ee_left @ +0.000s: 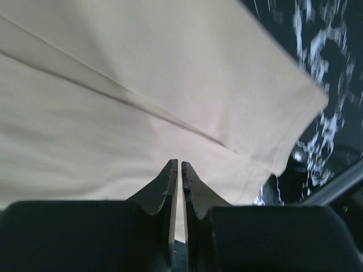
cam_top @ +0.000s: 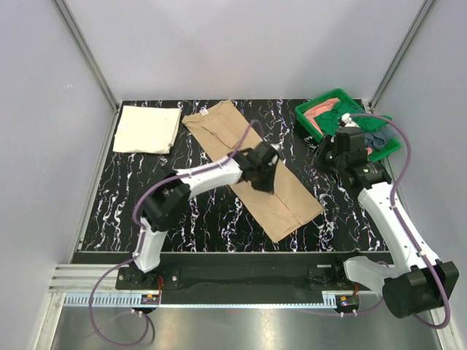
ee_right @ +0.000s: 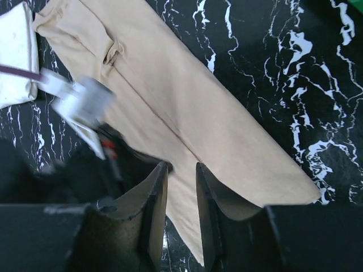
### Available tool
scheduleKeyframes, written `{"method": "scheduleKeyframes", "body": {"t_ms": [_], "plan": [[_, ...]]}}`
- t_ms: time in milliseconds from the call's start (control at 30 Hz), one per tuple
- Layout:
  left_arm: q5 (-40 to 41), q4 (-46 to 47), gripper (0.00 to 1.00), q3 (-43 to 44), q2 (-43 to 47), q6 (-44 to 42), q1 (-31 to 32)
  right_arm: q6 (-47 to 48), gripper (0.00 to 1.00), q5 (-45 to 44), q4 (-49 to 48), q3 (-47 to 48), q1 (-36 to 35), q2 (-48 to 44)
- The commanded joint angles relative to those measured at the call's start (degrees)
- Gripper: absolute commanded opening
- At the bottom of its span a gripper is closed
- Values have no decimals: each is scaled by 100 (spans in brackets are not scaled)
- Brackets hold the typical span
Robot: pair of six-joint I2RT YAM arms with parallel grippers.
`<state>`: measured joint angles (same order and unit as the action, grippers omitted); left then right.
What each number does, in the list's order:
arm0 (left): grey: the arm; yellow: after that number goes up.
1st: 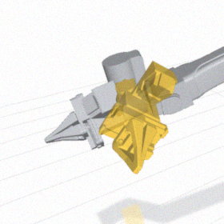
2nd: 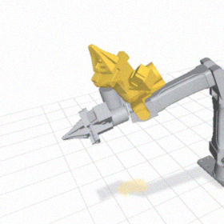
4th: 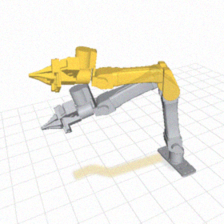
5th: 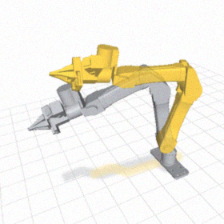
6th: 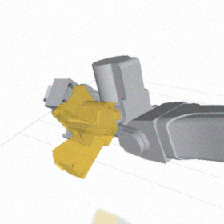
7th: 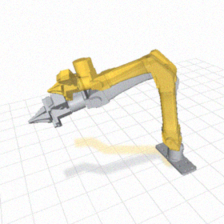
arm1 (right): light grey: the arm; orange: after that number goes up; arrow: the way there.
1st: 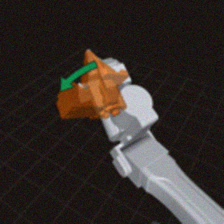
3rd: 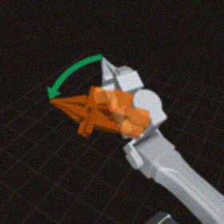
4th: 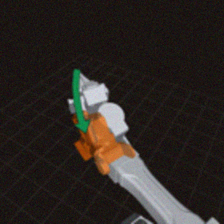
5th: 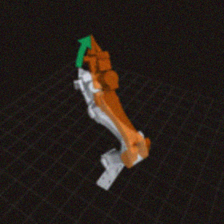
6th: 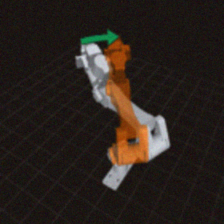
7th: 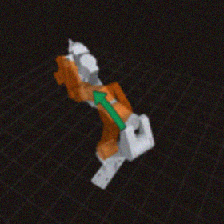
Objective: Fold and stack the t-shirts
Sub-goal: Fold the tshirt
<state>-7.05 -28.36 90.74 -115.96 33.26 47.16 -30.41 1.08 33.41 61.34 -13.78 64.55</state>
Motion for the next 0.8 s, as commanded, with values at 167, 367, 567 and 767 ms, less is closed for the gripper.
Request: {"method": "scheduleKeyframes", "body": {"t_ms": [167,367,567,767], "plan": [[-130,410,10,-705,-120,620,619,141,34,-126,306,168,86,-259],[247,226,11,-1856,283,665,646,159,35,-117,298,36,95,-128],[687,24,11,-3052,1415,823,646,194,36,94,228,-244,95,241],[1136,-477,13,-3668,2472,797,347,-17,41,1164,-185,-806,77,619]]}}
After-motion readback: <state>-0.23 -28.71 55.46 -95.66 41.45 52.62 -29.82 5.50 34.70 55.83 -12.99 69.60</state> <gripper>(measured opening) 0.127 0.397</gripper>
